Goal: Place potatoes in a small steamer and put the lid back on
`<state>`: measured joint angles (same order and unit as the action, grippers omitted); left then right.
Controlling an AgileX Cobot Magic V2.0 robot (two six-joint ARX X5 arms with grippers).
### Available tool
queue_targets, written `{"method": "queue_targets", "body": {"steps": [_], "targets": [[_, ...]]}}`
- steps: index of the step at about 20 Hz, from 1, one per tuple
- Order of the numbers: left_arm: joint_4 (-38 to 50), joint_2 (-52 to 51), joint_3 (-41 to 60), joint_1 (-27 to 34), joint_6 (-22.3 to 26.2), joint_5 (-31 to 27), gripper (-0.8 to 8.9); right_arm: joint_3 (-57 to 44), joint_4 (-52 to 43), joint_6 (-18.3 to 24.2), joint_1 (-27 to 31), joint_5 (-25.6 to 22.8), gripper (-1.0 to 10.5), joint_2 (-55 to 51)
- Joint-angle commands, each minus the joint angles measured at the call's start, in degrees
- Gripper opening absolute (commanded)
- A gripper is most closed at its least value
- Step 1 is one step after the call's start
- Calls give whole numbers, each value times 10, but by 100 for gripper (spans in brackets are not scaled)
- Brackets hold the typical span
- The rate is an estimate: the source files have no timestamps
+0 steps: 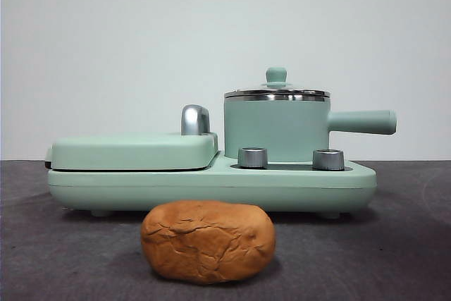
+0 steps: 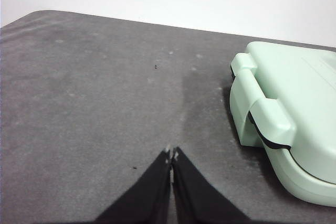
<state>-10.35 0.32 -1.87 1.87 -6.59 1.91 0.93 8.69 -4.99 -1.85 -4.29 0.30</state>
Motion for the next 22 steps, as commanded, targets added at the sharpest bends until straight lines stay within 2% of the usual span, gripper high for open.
{"method": "queue_targets", "body": {"steps": [1,3,4,8,10,15,18,22], "targets": [[9,-1,11,0,9,6,6,-2,-6,-8,-1,-2,17,-1],[28,-1,11,0,-22,9,6,-2,-14,-9,-1,-2,17,-1],[37,-1,10,0,-54,13,6,-2,-25,-14,-1,-2,17,-1],[80,-1,10,0,-177,17,6,-2,-60,-70,-2,15,17,-1],[114,-1,10,0,-211,18,6,-2,-94,-100,-2,23,17,-1],[224,-1,10,0,-211,23,6,-2,-221,-111,-2,82,17,-1],[289,-1,4,0,-212,50,6,-1,-294,-111,-2,120,17,-1],[303,0,-35,0,-212,70,9,25,-316,-115,-2,134,16,-1]]}}
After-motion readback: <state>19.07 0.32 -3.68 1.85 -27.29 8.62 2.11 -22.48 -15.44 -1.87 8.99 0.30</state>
